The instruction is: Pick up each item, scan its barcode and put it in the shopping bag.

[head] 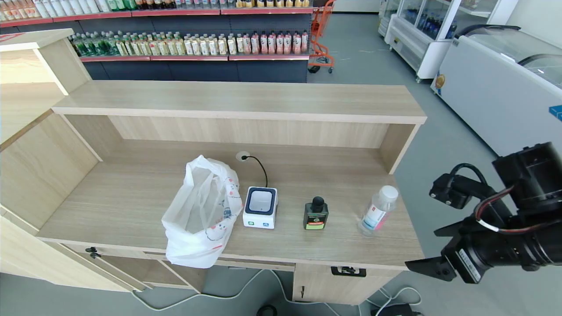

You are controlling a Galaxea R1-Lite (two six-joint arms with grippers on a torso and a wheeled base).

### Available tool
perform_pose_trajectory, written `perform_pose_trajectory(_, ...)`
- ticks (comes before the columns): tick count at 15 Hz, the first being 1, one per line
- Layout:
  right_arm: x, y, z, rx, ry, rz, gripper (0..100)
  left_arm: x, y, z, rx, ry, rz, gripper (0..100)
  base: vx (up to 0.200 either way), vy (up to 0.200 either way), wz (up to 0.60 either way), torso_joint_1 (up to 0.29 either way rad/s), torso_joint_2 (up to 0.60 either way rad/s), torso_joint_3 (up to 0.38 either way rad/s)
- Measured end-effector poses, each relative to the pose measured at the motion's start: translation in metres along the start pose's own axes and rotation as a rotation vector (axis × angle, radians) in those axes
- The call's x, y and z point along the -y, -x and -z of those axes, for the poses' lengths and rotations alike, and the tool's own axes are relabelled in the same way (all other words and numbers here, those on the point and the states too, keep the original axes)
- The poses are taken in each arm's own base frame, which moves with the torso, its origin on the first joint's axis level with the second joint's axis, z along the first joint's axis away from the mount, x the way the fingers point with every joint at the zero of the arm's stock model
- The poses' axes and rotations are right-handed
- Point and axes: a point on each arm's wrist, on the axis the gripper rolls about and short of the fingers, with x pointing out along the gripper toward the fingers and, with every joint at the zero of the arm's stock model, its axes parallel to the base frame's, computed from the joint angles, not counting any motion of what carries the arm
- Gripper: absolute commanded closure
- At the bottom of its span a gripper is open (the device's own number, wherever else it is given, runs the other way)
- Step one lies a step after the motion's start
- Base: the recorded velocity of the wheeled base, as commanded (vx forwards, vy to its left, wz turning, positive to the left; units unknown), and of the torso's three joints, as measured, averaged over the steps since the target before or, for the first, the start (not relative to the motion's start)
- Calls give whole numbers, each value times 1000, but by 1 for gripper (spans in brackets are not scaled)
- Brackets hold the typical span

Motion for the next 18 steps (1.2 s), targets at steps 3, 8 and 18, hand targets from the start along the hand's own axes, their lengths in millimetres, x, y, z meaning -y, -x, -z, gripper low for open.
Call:
perform_pose_trajectory(3,8,-28,-10,-2,70,1,0,0,0,0,0,0,1,100,0,0,0,0,0,0)
perform_pose_trajectory(8,10,-87,-31,117,190,-23,0,0,0,0,0,0,0,100,0,0,0,0,0,0)
perform_pose_trajectory(18,23,-170,-48,144,274,-103,0,0,0,0,0,0,0,100,0,0,0,0,0,0)
